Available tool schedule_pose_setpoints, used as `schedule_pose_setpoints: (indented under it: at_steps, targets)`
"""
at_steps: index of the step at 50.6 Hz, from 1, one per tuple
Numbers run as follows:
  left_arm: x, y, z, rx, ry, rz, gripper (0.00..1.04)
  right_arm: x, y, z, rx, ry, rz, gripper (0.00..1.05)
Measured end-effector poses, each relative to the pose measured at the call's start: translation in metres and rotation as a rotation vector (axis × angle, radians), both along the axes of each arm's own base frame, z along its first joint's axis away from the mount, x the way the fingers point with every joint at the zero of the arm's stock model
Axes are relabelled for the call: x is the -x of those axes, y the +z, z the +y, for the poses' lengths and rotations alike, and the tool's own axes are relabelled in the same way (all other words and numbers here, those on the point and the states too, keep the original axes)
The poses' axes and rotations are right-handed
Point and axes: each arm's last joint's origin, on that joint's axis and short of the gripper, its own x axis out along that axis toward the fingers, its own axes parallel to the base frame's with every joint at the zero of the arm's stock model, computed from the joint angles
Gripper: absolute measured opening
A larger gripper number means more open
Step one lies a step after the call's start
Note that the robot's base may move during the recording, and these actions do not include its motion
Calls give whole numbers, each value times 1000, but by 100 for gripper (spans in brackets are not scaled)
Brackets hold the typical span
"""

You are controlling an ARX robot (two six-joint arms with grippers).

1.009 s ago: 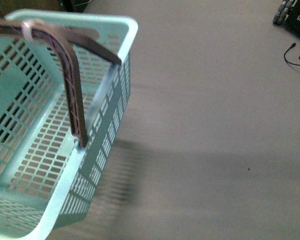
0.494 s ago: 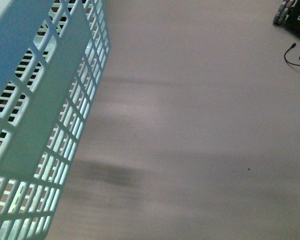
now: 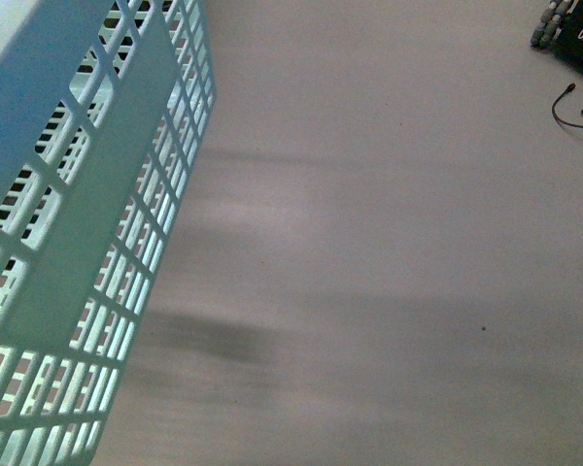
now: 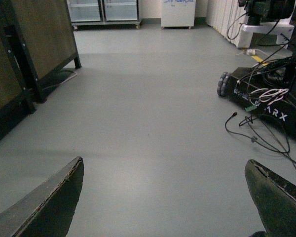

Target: Pick lemon and mango into basket

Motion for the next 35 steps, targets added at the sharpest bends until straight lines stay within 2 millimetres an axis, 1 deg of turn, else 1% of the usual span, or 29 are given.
schedule_pose_setpoints:
  at_steps: [35]
  targets:
    - [0,0,0,1,-2,1,5,0,0,0,0,2,0,96]
